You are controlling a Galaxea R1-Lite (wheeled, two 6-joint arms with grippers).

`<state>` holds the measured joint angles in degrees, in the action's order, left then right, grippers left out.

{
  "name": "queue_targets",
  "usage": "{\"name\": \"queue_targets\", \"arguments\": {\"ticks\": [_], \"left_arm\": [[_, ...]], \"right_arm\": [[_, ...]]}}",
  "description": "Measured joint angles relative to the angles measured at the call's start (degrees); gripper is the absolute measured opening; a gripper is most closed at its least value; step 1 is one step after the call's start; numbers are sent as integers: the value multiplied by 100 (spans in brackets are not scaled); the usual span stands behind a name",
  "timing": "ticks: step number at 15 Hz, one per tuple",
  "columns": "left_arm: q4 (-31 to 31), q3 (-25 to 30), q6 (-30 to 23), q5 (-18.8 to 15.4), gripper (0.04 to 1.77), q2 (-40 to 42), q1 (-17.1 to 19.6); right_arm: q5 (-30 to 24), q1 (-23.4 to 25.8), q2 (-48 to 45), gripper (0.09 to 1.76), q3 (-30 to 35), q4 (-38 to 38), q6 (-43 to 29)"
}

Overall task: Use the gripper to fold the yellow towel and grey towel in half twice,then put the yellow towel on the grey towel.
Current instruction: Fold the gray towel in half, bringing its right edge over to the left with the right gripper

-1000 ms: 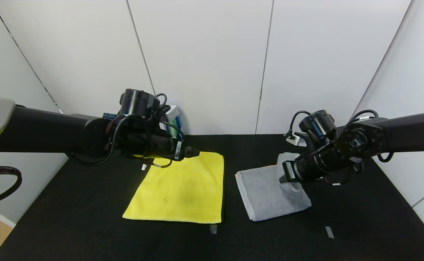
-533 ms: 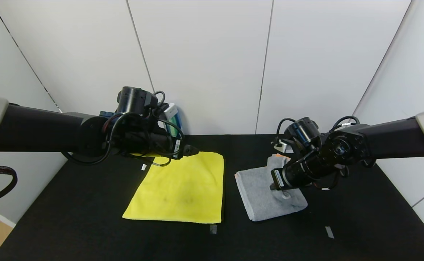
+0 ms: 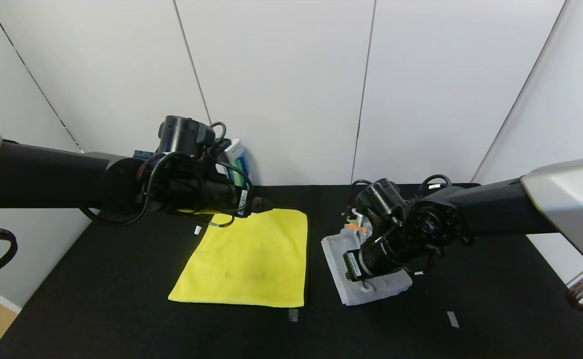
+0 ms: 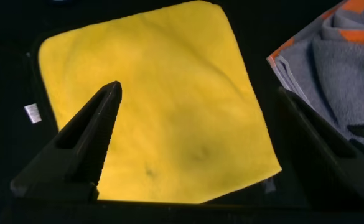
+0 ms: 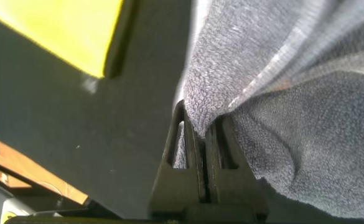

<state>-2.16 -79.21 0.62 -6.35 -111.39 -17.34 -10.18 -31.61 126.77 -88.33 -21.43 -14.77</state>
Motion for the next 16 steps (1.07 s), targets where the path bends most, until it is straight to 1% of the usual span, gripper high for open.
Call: {"name": "queue_targets", "arguments": {"ticks": [4,10,12,13,15,16], "left_arm": [[6,20,2,-10,172,55,-7],[5,20,4,-7,172,80,17],[5,20,9,-7,172,88,9],[5,20,9,-7,172,88,9],[5,20,6,-5,172,88,15],[5,20,6,-7,172,88,11]], "right_arm": [[189,-61,121,14,13,-2,-2],[195,-63,167,14,24,1,-5],[193,-69,171,50,30,0,6],[191,-79,168,64,22,1,9],[193,-122,143,89,10,20,0],[202,-162,118,98,5,24,-2]]}}
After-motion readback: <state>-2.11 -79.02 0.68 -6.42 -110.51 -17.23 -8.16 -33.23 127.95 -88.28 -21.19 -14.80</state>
